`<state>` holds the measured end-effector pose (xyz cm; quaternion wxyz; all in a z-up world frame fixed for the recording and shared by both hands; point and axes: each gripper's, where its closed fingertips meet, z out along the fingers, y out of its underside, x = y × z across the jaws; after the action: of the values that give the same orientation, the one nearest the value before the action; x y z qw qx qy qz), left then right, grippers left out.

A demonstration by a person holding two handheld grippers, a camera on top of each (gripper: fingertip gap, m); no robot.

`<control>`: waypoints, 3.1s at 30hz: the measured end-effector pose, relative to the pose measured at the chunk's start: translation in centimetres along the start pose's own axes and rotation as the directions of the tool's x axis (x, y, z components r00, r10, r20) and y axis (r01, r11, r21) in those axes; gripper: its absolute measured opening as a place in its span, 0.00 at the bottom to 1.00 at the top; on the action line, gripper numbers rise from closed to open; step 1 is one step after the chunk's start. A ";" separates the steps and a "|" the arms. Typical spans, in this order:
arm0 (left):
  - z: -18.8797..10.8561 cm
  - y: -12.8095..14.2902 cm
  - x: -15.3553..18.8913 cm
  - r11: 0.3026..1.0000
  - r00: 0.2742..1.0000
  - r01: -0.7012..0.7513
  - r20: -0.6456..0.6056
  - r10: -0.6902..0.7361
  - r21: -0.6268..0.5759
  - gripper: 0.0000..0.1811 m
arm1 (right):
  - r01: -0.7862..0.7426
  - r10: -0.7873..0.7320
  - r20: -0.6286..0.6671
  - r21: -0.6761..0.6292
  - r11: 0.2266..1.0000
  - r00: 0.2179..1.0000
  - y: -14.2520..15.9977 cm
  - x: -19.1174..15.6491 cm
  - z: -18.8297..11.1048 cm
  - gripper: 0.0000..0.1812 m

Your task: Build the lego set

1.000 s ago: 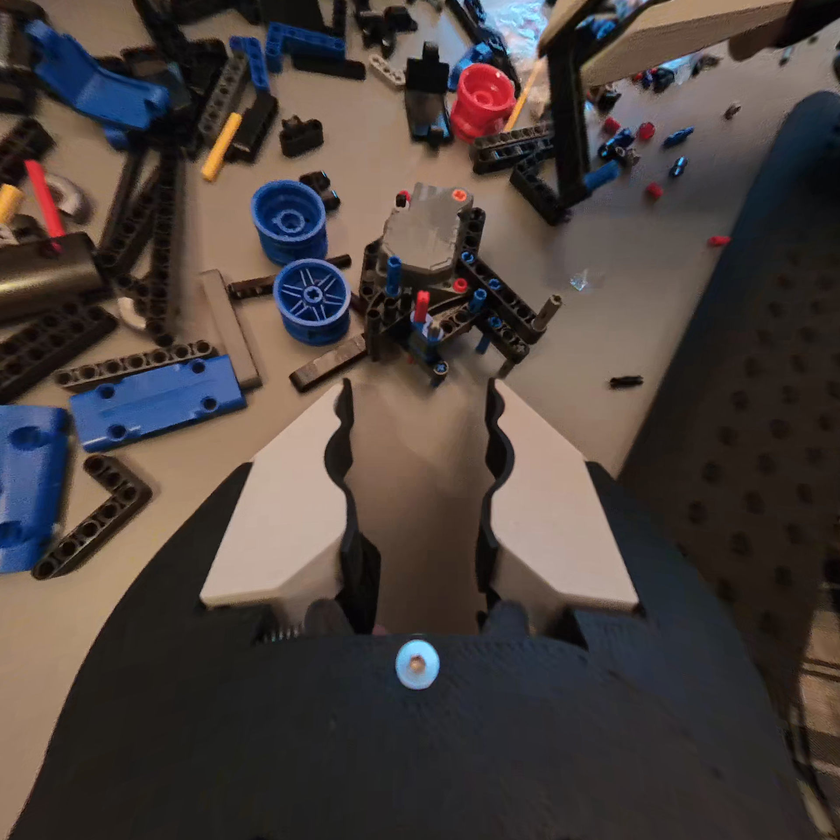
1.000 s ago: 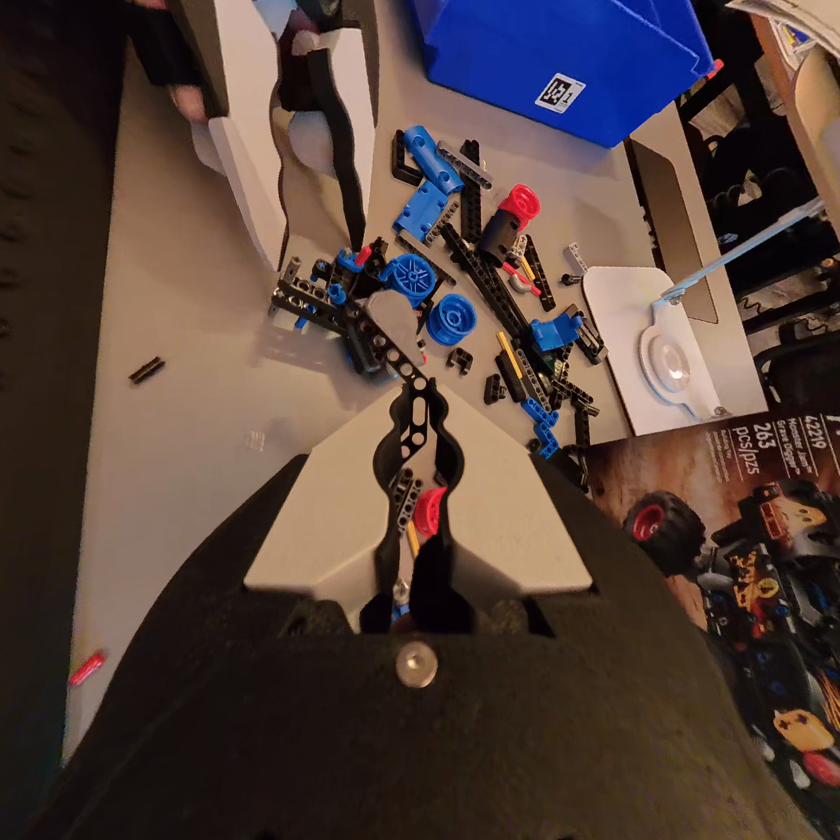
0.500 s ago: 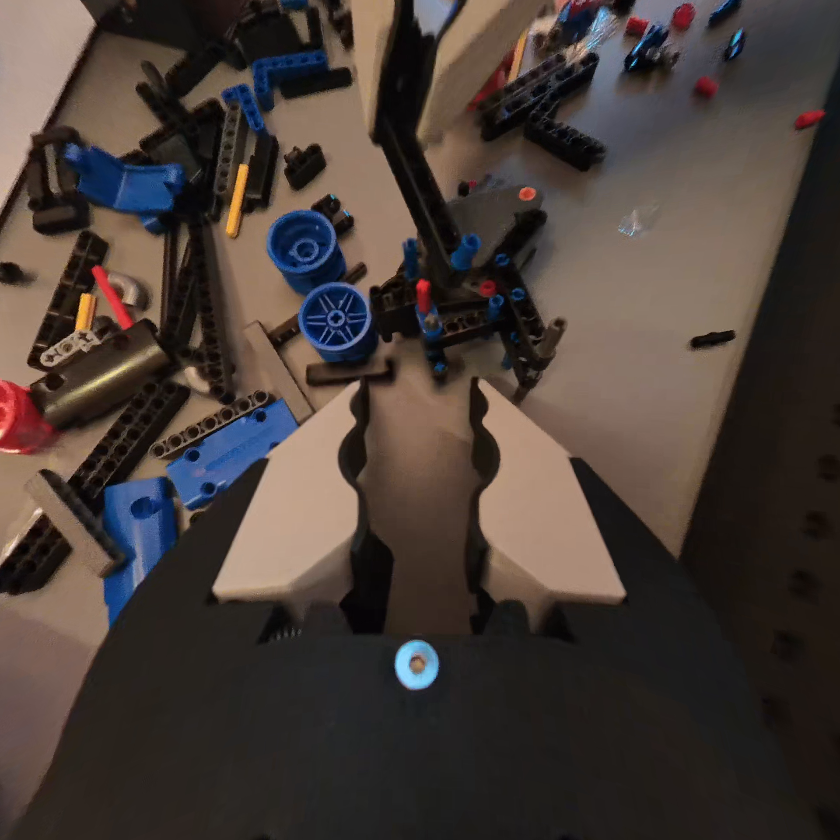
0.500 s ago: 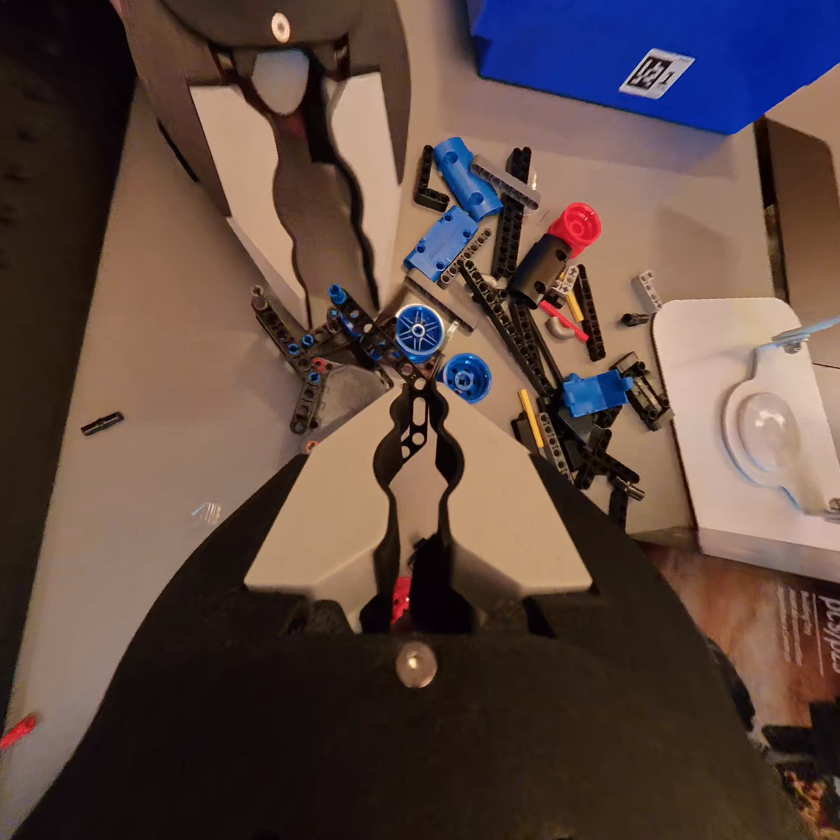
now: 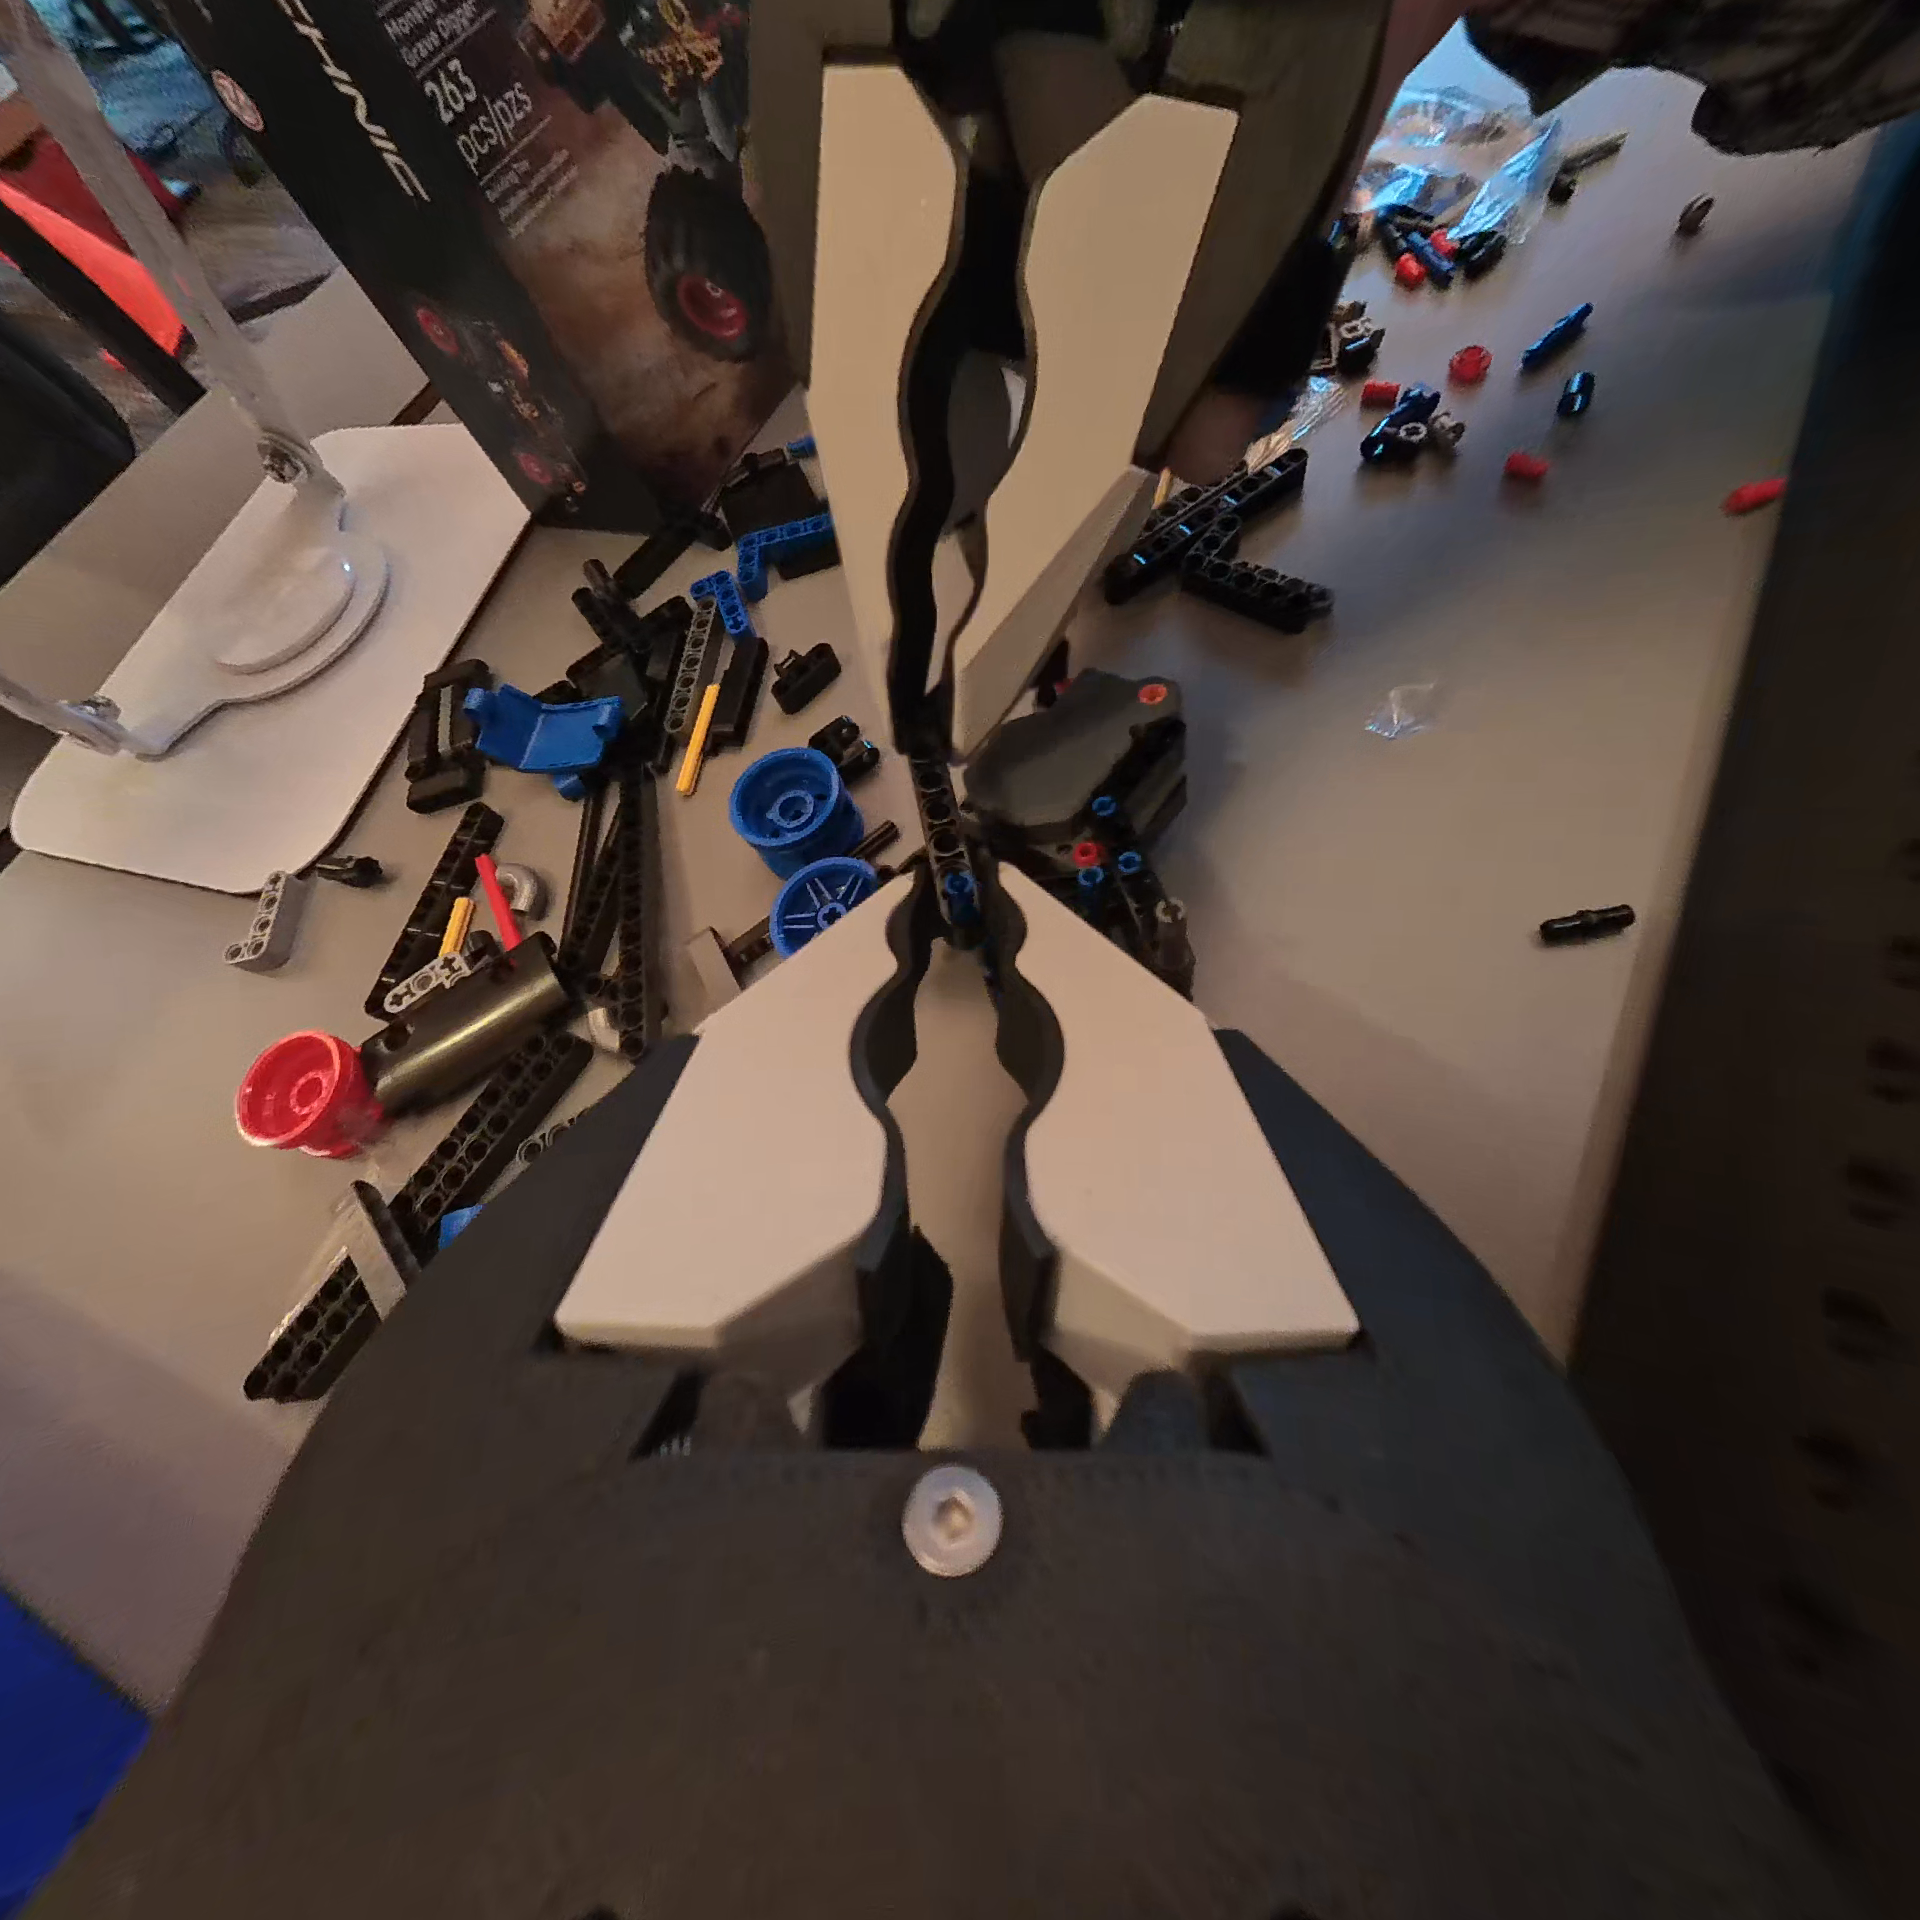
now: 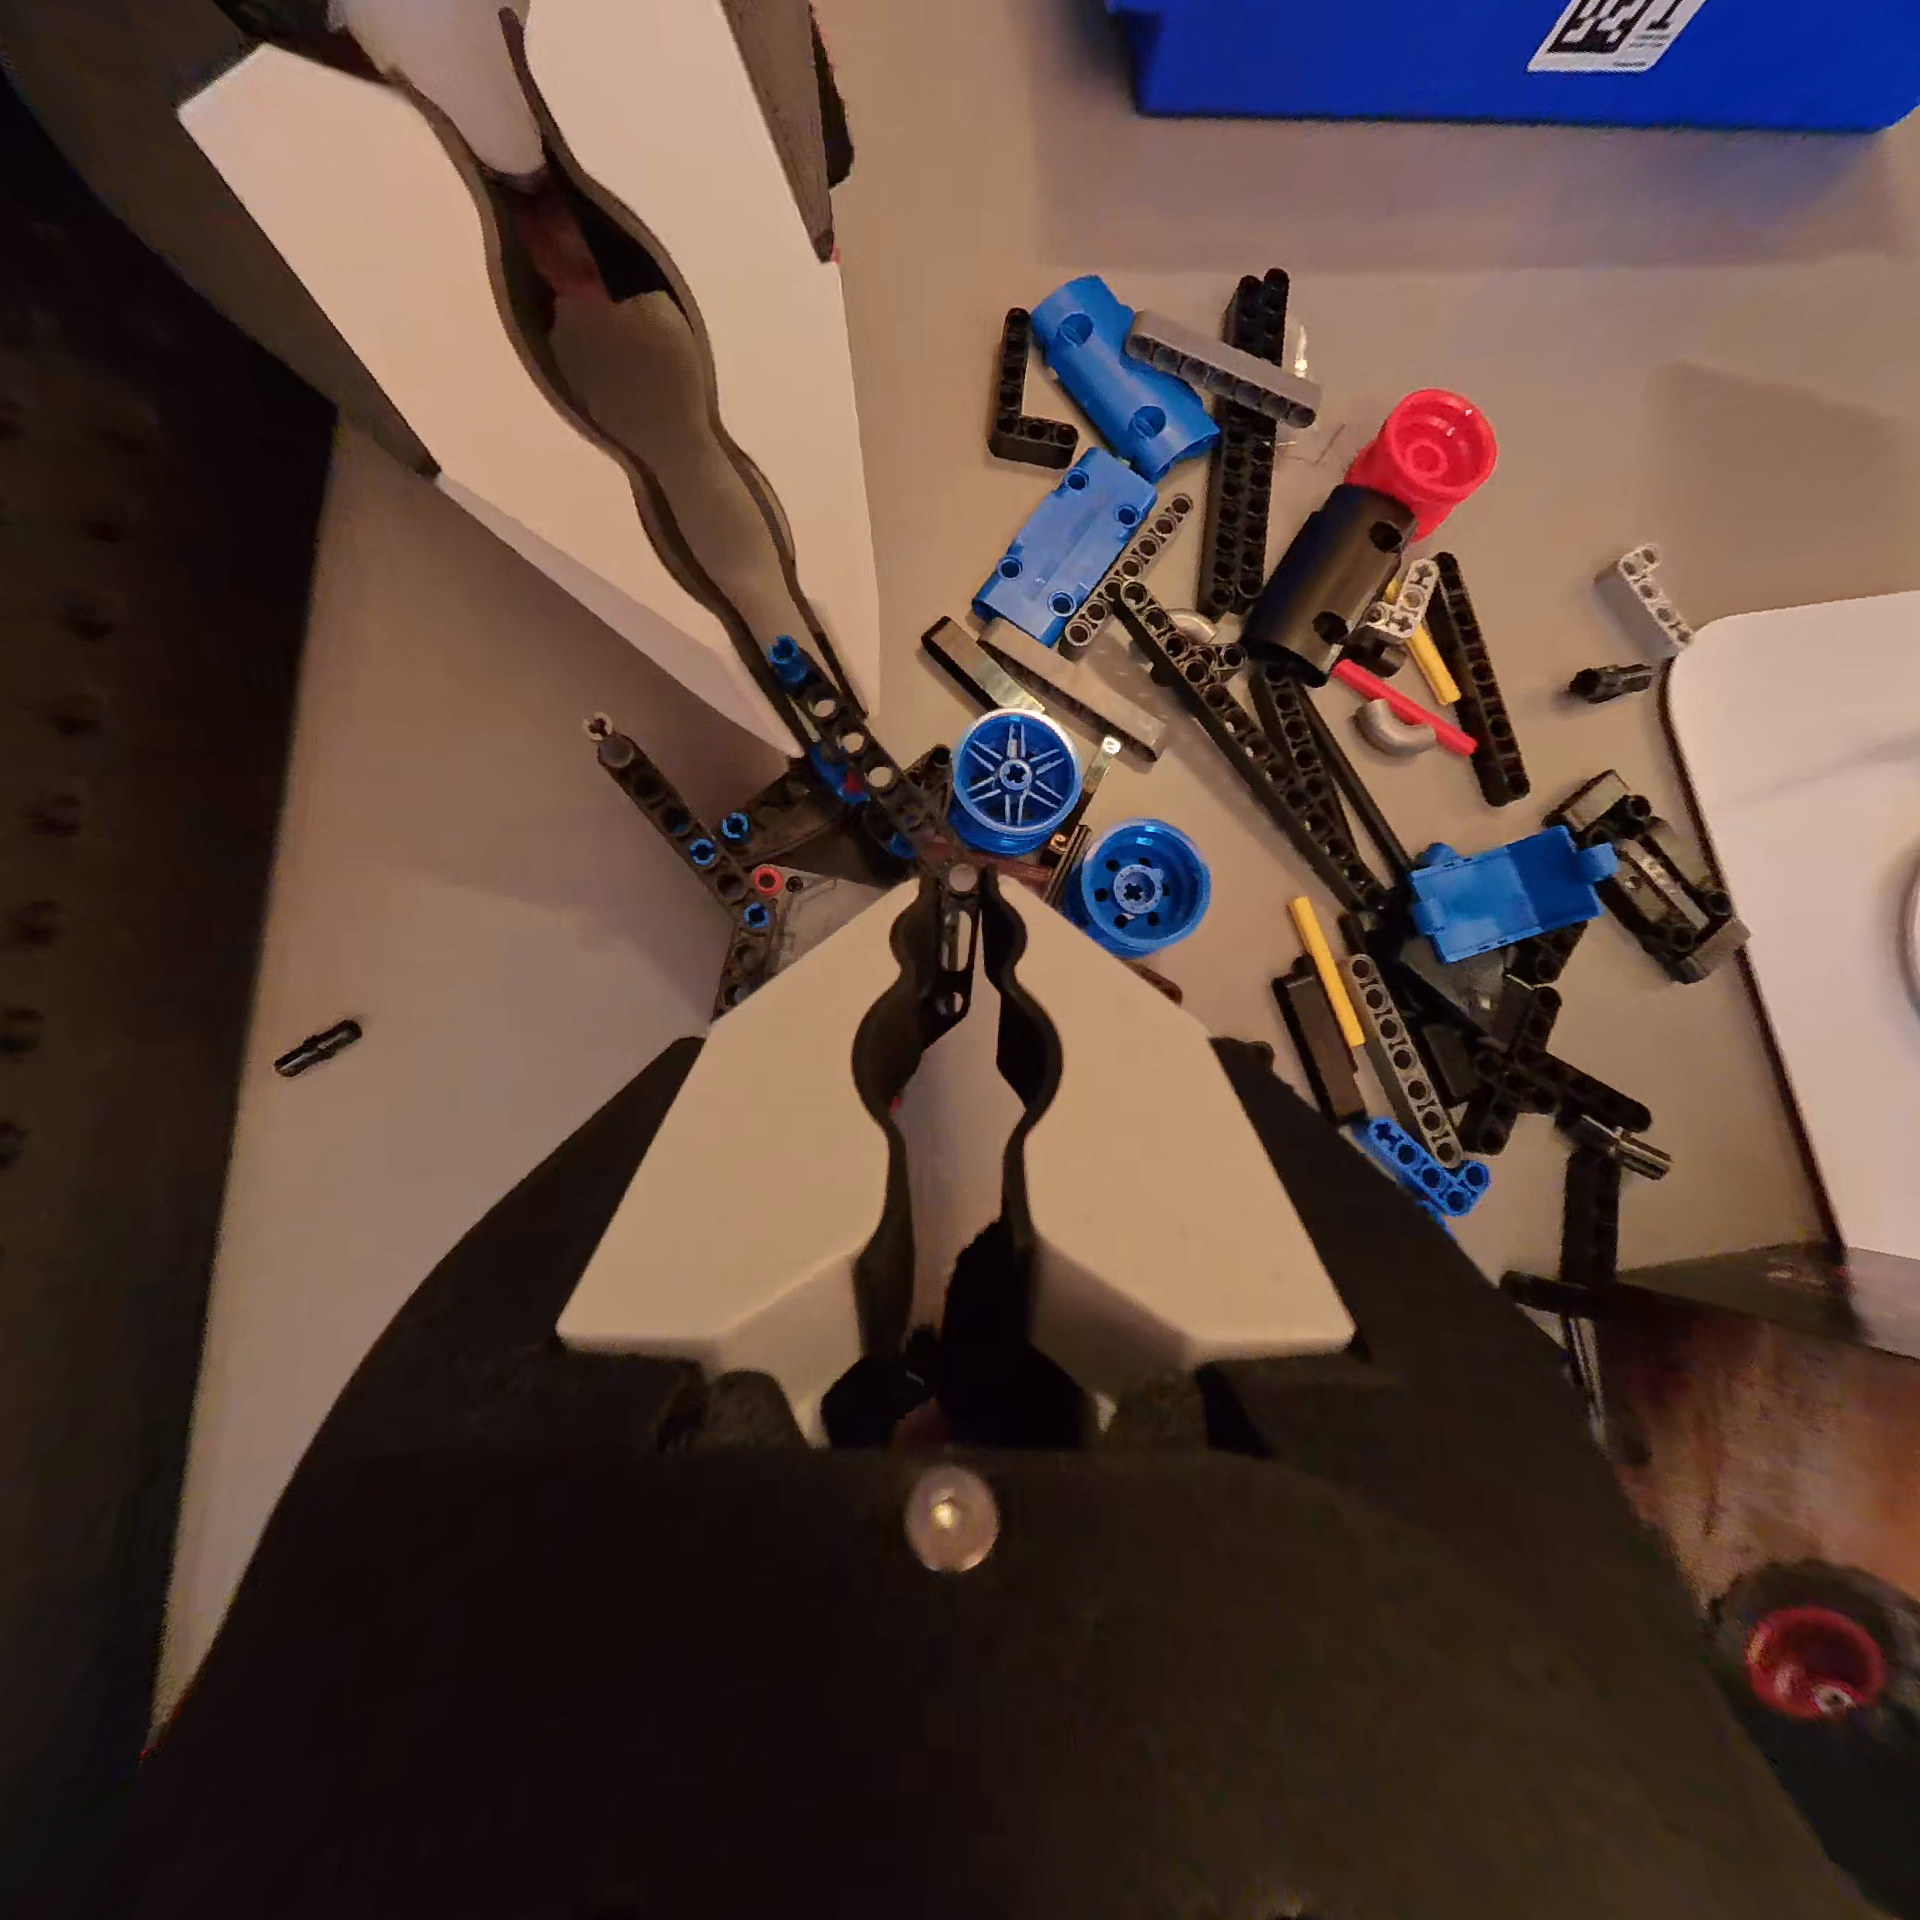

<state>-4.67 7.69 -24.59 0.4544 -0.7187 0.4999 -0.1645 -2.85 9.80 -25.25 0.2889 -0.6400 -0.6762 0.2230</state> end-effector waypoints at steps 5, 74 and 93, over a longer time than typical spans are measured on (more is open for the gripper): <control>0.1 0.1 0.0 1.000 1.000 -0.013 0.010 0.013 -0.004 0.03 | -0.010 0.009 0.029 0.028 1.000 1.000 -0.1 -0.3 0.0 0.05; 0.2 -2.3 3.1 0.976 0.969 0.204 -0.126 -0.212 -0.070 0.27 | 0.202 -0.207 -0.043 -0.088 0.975 0.977 2.1 -2.1 -2.0 0.02; 0.9 -5.1 3.7 0.721 0.707 -0.663 0.148 0.692 -0.203 0.02 | 0.069 -0.066 -0.146 0.019 0.997 0.987 3.3 -1.2 -5.7 0.03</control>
<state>0.51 5.41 -21.71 0.4844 -0.5268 0.6870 0.1261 3.46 8.51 -23.39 0.3524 -0.6276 -0.6720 0.1742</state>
